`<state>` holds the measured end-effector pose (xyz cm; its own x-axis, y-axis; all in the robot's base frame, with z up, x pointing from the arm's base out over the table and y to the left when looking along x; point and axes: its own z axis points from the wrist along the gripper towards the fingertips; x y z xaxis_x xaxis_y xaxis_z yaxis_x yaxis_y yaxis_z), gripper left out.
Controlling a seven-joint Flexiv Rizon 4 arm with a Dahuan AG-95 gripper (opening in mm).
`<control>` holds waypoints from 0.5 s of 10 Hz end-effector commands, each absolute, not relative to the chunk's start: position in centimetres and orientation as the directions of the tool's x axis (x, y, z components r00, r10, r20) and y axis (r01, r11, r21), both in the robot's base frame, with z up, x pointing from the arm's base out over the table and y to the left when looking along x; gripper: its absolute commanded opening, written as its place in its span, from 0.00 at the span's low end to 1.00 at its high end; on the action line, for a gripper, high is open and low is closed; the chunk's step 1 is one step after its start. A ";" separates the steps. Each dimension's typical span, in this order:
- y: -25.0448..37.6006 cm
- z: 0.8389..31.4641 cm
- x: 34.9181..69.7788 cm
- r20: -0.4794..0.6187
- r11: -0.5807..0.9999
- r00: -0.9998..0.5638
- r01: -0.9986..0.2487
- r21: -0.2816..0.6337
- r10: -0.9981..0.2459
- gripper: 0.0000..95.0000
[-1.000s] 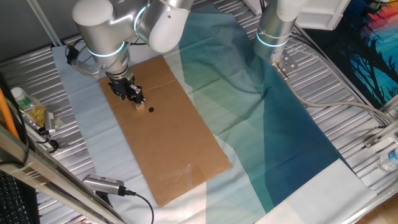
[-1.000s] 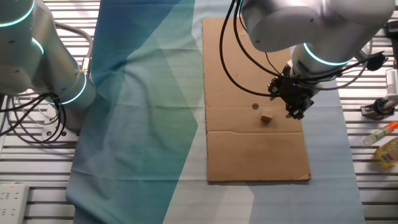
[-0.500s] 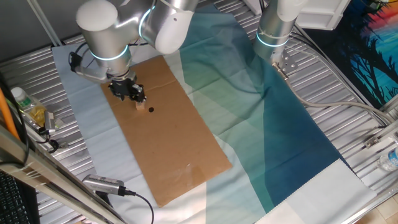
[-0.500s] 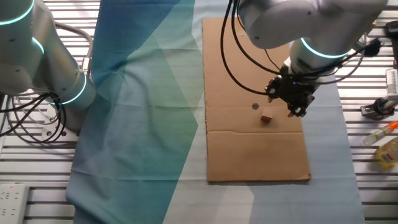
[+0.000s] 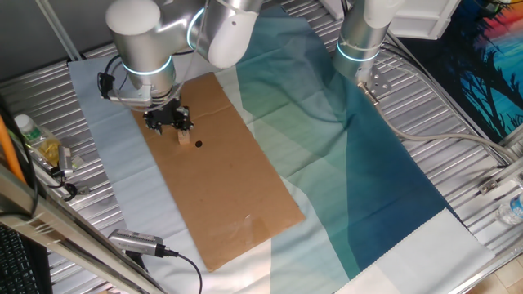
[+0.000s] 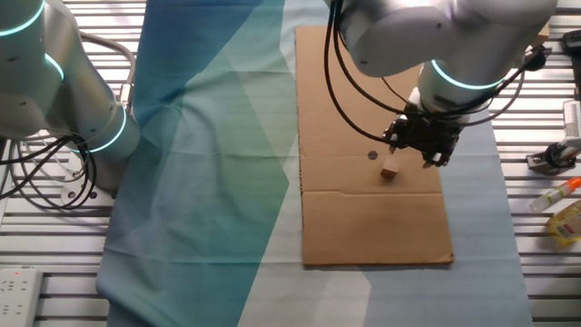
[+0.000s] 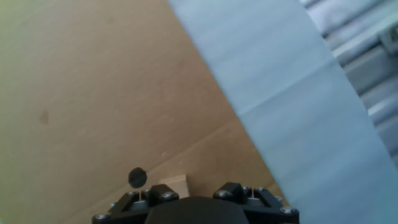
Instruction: Hold a small block with the gripper and sweep it from left to right on the table
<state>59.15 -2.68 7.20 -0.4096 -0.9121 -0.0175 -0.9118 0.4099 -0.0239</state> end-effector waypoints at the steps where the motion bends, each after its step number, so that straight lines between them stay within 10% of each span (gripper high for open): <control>1: -2.6 7.4 58.9 -0.021 0.379 -0.378 -0.925 -0.022 -0.926 0.60; 5: -2.4 6.9 57.8 -0.022 0.389 -0.389 -0.921 -0.021 -0.921 0.60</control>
